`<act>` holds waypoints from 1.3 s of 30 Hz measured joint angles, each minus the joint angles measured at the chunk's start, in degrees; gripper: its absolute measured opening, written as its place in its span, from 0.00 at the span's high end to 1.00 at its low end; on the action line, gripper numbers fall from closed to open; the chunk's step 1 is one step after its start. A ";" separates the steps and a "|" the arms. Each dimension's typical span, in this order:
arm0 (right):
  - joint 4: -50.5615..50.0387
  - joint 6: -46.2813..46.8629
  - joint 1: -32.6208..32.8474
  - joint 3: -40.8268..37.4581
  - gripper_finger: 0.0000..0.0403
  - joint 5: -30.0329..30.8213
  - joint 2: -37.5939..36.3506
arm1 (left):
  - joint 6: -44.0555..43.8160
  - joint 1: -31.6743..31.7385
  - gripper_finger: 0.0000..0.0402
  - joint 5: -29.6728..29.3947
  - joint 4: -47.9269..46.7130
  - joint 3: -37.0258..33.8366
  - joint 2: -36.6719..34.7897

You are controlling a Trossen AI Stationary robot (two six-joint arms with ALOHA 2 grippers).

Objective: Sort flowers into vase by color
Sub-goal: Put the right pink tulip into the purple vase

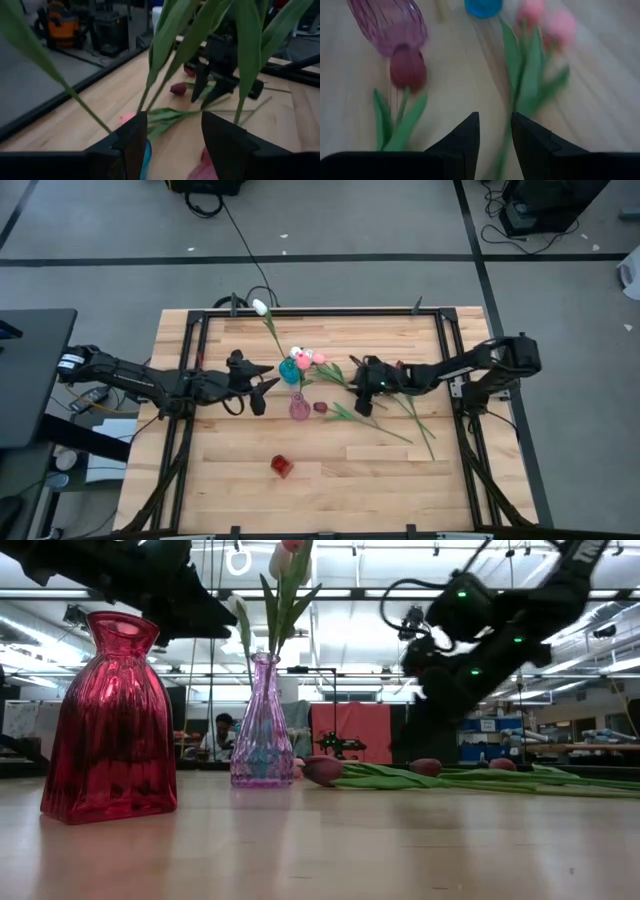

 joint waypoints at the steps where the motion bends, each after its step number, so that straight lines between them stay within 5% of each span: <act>1: 0.16 -1.74 -0.06 1.62 0.69 -0.06 1.56 | 0.74 0.00 0.52 -0.09 0.70 0.00 0.00; 7: -9.76 -5.41 -0.72 10.56 0.69 7.79 7.63 | 2.07 0.00 0.52 -0.05 2.39 0.00 0.03; 12: -19.04 -1.73 -1.50 13.21 0.69 5.60 8.35 | 2.05 0.00 0.52 1.16 1.66 0.00 0.03; 22: -19.32 -0.15 -1.78 13.03 0.71 4.39 8.34 | 0.34 0.00 0.52 1.33 1.57 0.00 0.03; 39: -19.04 2.34 -3.15 10.95 0.98 3.16 8.13 | 0.14 0.00 0.52 1.36 1.82 0.00 0.03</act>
